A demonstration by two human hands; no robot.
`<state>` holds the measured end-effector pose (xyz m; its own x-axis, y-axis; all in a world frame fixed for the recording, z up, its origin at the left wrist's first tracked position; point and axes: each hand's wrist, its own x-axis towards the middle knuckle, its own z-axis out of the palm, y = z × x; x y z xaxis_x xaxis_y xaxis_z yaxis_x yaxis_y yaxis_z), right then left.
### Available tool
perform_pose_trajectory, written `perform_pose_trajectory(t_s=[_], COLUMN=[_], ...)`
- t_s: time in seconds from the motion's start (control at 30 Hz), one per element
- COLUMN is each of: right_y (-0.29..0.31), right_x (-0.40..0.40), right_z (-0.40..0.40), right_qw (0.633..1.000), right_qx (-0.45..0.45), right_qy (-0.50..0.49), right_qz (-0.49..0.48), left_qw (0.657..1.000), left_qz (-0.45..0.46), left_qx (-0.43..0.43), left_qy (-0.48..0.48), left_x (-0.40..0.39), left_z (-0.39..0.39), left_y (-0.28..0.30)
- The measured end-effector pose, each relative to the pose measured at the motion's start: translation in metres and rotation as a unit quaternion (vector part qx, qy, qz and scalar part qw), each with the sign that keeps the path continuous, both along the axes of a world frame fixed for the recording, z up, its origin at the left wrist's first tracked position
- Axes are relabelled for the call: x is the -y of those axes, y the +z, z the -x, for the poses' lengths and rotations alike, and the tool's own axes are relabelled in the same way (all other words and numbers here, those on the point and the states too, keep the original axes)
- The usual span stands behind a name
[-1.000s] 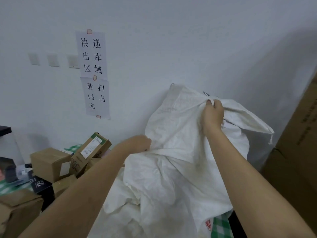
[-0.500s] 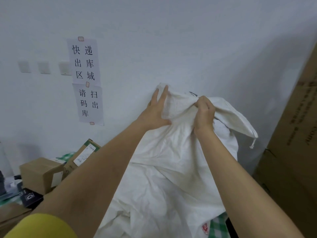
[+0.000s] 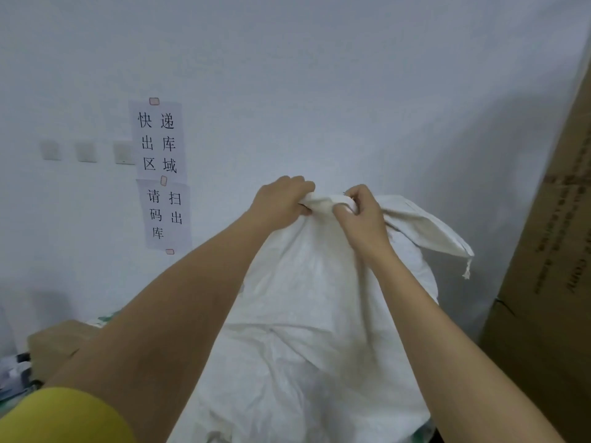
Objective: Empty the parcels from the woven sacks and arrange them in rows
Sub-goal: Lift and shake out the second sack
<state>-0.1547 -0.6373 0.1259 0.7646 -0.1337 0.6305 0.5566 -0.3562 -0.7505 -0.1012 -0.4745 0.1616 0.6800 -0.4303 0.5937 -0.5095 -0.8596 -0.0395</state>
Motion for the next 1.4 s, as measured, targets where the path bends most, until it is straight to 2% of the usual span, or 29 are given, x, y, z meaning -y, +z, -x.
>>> perform_pose_trajectory(t_s=[0.07,0.13,0.17,0.23,0.33,0.43,0.63,0.77,1.03,1.1,1.2,1.4], right_y=[0.005,0.011,0.014,0.018,0.028,0.038,0.048,0.048,0.044,0.042,0.04,0.067], right_x=[0.002,0.002,0.002,0.004,0.004,0.002,0.005,0.006,-0.002,-0.005,-0.007,-0.009], right_z=[0.004,0.006,0.006,0.0,-0.006,-0.007,-0.01,-0.015,-0.023,-0.024,-0.026,-0.034], right_qw=[0.979,0.924,0.899,0.865,0.831,0.801,0.801,0.805,0.813,0.814,0.813,0.814], right_qx=[-0.061,-0.095,-0.106,-0.148,-0.226,-0.225,-0.199,-0.177,-0.094,-0.077,-0.054,-0.009], right_qy=[-0.072,-0.142,-0.173,-0.218,-0.229,-0.241,-0.228,-0.231,-0.226,-0.231,-0.248,-0.306], right_qz=[0.182,0.343,0.388,0.427,0.454,0.499,0.516,0.518,0.528,0.527,0.524,0.494], left_qw=[0.999,0.998,0.997,0.996,0.996,0.996,0.997,0.998,0.978,0.973,0.977,0.988], left_qz=[0.021,0.042,0.047,0.046,0.042,0.034,0.007,0.018,-0.066,-0.077,-0.071,0.019], left_qx=[0.019,0.04,0.052,0.07,0.077,0.078,0.06,-0.008,-0.133,-0.122,-0.055,0.047], left_qy=[0.015,0.023,0.026,0.029,0.028,0.032,0.045,0.054,0.147,0.177,0.192,0.149], left_x=[-0.006,-0.011,-0.012,-0.013,-0.01,-0.011,-0.015,-0.018,-0.025,-0.026,-0.026,-0.019], left_z=[0.001,0.002,0.002,0.004,0.007,0.007,0.007,0.009,0.009,0.012,0.015,0.019], left_y=[-0.002,-0.003,-0.003,-0.003,-0.004,-0.004,0.0,0.003,0.009,0.01,0.006,0.023])
